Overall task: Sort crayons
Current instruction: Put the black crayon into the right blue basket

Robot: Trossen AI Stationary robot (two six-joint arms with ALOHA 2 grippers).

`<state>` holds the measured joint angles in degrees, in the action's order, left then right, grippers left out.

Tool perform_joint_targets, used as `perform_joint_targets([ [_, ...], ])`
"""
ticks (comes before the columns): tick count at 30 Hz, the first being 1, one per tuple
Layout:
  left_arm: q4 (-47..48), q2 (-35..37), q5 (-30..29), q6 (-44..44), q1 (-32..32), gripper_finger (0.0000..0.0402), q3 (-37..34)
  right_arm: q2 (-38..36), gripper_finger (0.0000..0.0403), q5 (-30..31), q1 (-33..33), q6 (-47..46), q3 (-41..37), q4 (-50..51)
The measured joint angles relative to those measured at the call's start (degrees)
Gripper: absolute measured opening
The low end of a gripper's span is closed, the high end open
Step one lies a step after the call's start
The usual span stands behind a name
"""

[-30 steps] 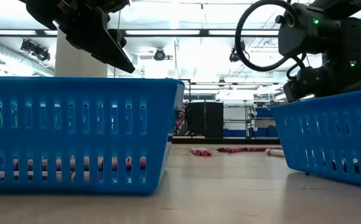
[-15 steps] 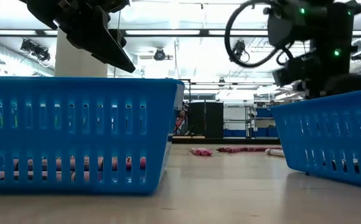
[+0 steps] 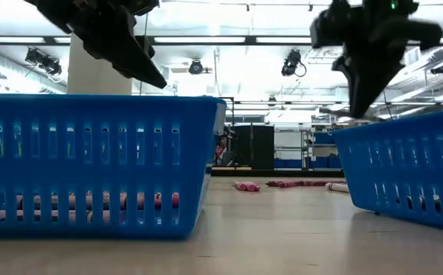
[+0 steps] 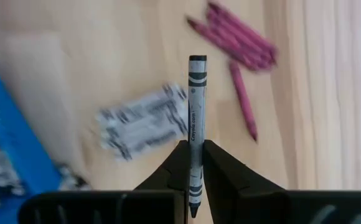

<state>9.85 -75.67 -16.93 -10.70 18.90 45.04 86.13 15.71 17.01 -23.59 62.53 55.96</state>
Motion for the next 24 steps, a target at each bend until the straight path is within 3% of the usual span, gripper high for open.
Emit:
perform_joint_targets([
  [12, -4.9, -1.3, 0.0, 0.8, 0.0, 0.0149, 0.0, 0.0, 0.0041, -3.8, 2.8, 2.4, 0.4, -10.5],
  [19, -4.9, -1.3, 0.0, 0.8, 1.0, 0.0149, 0.0, 0.0, 0.0041, -16.2, 5.2, 2.6, 0.4, -14.4],
  [24, -4.9, -1.3, 0.0, 1.3, 2.0, 0.0149, 0.0, 0.0, 0.0043, -20.1, 7.9, -0.8, 0.4, -14.4],
])
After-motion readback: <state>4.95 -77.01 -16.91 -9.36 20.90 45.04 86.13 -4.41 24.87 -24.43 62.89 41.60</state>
